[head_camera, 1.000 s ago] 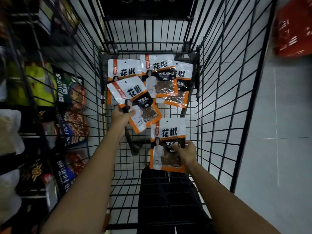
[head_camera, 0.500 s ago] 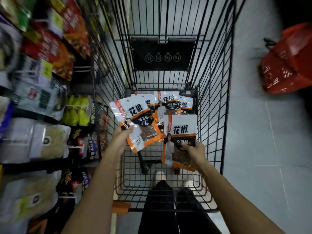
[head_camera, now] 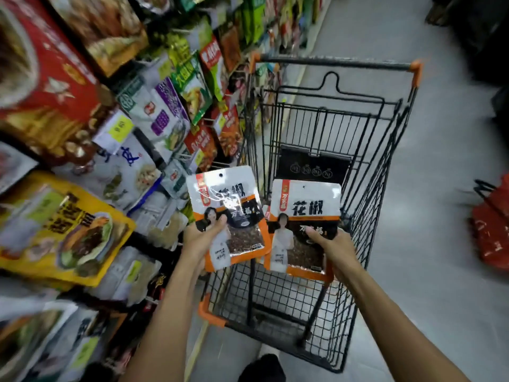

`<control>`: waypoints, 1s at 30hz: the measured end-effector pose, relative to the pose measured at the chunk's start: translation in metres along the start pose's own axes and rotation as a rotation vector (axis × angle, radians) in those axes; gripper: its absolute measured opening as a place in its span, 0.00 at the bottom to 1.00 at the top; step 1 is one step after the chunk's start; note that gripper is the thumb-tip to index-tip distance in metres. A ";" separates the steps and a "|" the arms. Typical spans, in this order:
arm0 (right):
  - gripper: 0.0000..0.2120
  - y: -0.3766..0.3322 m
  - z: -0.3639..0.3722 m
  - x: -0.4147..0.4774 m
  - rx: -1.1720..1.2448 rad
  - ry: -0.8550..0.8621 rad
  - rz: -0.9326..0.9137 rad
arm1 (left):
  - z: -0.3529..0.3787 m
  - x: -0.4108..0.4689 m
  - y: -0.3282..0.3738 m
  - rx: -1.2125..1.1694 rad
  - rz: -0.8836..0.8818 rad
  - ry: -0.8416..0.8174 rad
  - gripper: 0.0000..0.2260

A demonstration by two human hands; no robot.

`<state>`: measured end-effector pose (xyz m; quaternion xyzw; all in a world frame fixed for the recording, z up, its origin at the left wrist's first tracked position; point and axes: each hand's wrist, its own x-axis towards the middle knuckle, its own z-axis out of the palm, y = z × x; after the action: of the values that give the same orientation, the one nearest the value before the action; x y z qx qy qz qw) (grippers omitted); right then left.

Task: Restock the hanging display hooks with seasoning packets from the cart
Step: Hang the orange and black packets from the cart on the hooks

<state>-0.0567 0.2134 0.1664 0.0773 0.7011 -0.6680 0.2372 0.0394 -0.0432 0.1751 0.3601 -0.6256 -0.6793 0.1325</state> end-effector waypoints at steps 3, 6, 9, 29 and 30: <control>0.05 -0.025 0.009 -0.017 -0.050 -0.107 -0.051 | -0.021 -0.041 0.024 -0.025 0.096 0.089 0.19; 0.04 -0.051 0.021 -0.035 -0.076 -0.204 -0.133 | -0.050 -0.085 0.045 -0.016 0.181 0.205 0.21; 0.02 -0.076 0.043 -0.060 -0.103 -0.311 -0.240 | -0.086 -0.134 0.064 0.021 0.257 0.315 0.26; 0.28 -0.063 0.250 -0.414 -0.194 -1.199 -0.609 | -0.333 -0.561 0.046 0.042 0.486 1.055 0.37; 0.29 -0.055 0.255 -0.439 -0.206 -1.210 -0.608 | -0.343 -0.588 0.040 0.044 0.491 1.075 0.35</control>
<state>0.3631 0.0513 0.4081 -0.5328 0.4957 -0.5606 0.3951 0.6684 0.0612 0.4178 0.5011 -0.5496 -0.3380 0.5768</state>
